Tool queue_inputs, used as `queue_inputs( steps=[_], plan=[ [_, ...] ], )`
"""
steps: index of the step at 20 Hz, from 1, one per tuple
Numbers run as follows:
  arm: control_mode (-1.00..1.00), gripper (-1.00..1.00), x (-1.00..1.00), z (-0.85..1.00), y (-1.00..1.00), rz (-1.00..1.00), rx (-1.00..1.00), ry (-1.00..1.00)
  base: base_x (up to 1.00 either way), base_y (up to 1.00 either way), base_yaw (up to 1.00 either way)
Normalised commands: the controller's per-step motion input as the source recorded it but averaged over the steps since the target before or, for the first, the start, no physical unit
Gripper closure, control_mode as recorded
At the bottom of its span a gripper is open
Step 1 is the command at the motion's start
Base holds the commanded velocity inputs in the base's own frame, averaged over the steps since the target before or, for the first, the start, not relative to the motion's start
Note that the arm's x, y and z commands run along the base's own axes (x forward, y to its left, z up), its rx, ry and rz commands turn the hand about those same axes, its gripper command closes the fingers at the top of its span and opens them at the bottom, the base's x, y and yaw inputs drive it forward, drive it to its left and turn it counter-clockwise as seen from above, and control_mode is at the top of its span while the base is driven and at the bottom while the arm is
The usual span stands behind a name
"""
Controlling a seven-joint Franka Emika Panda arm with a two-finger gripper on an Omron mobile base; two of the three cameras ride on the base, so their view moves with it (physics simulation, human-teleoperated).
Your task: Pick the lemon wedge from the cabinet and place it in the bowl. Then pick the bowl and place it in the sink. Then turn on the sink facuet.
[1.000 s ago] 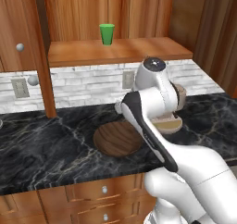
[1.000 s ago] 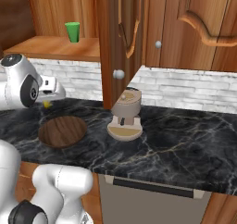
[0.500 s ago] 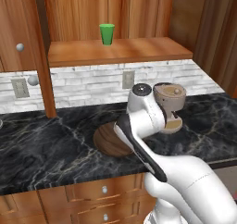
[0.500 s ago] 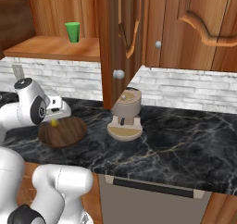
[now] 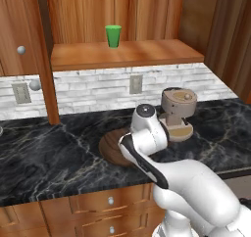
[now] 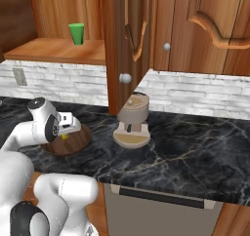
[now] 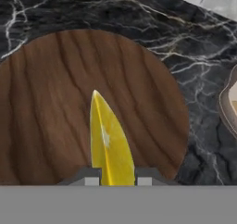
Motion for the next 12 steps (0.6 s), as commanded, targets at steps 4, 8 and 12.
queue_inputs(
  steps=[4,8,12],
  plan=[
    [-1.0,1.0,0.04,-0.38,0.1,0.01,0.0,0.0,0.0,0.0,0.0],
    [-1.0,1.0,0.0,-0.23,0.08,0.0,0.0,0.0,0.0,0.0,0.0],
    [-1.0,1.0,0.19,-0.29,0.09,0.0,0.0,0.0,0.0,0.0,0.0]
  ],
)
